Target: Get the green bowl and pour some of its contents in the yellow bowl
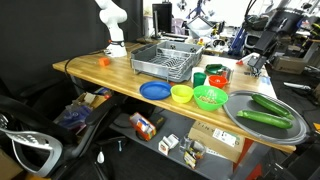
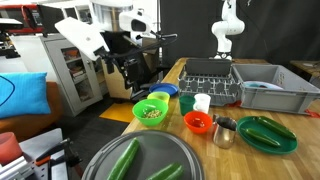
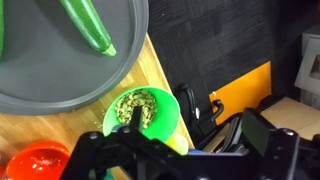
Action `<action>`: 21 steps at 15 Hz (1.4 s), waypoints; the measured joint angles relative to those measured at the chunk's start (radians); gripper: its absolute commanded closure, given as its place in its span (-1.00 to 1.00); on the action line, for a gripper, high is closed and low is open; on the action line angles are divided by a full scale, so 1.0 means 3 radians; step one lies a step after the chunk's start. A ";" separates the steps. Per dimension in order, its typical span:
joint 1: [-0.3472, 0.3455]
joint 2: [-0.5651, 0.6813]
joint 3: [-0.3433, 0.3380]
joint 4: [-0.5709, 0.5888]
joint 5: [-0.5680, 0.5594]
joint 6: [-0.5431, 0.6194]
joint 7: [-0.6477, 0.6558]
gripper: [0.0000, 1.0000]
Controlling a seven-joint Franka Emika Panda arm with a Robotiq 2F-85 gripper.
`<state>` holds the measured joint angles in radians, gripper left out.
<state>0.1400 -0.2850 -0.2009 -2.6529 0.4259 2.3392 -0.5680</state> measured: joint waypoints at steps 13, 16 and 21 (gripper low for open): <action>-0.0055 0.0304 0.0000 0.0130 0.0222 0.0060 -0.0197 -1.00; -0.0119 0.0533 -0.0009 0.0240 0.0463 0.0211 -0.0279 -1.00; -0.0255 0.1341 0.0118 0.0619 0.0901 0.0425 -0.0482 -1.00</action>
<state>0.0637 0.1174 -0.1654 -2.4671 0.6961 2.4666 -0.7127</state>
